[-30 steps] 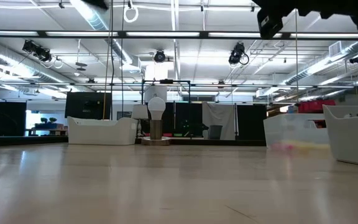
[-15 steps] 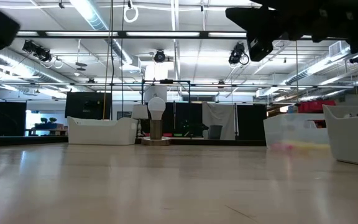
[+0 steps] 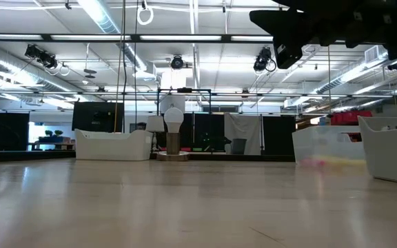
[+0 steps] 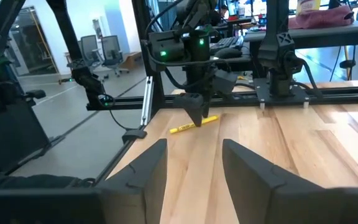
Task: Pick & Place Markers
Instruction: Put the yellow pen into the transparent bin
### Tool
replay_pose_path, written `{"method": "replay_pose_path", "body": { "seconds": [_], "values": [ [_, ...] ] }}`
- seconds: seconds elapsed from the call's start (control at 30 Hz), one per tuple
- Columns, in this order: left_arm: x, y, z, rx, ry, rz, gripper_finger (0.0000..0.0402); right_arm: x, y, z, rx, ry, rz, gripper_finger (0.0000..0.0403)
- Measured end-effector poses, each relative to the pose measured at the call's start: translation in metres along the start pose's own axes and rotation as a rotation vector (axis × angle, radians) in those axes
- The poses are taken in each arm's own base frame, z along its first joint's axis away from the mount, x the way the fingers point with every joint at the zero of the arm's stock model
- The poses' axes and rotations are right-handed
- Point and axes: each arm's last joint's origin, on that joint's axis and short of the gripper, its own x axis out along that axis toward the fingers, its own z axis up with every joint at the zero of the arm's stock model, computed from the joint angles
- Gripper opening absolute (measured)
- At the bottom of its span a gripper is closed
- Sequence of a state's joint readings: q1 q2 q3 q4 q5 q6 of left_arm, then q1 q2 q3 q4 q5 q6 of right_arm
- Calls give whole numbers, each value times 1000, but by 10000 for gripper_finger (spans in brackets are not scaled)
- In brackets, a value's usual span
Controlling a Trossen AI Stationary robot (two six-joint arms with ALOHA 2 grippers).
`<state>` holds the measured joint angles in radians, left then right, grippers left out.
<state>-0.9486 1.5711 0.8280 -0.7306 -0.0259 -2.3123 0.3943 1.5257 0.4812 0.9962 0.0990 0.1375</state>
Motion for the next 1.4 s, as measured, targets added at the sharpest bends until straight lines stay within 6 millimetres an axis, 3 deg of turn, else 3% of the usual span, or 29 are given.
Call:
{"method": "replay_pose_path", "body": {
  "seconds": [0.47, 0.7, 0.97, 1.17, 1.4],
  "values": [
    [3, 5, 7, -24, -112, -23, 177, 0, 0, 0, 9, -1, 0, 158],
    [4, 1, 13, 26, -262, -146, 178, 0, 0, 0, 11, -1, 0, 158],
    [4, 0, 14, 36, -281, -158, 181, 0, 0, 0, 11, -1, -1, 158],
    [4, 1, 14, 30, -279, -143, 217, 0, -2, 1, 11, -10, -59, 158],
    [23, -6, 13, 33, -315, -104, 227, 0, -2, 1, 16, -12, -69, 158]
  ]
}}
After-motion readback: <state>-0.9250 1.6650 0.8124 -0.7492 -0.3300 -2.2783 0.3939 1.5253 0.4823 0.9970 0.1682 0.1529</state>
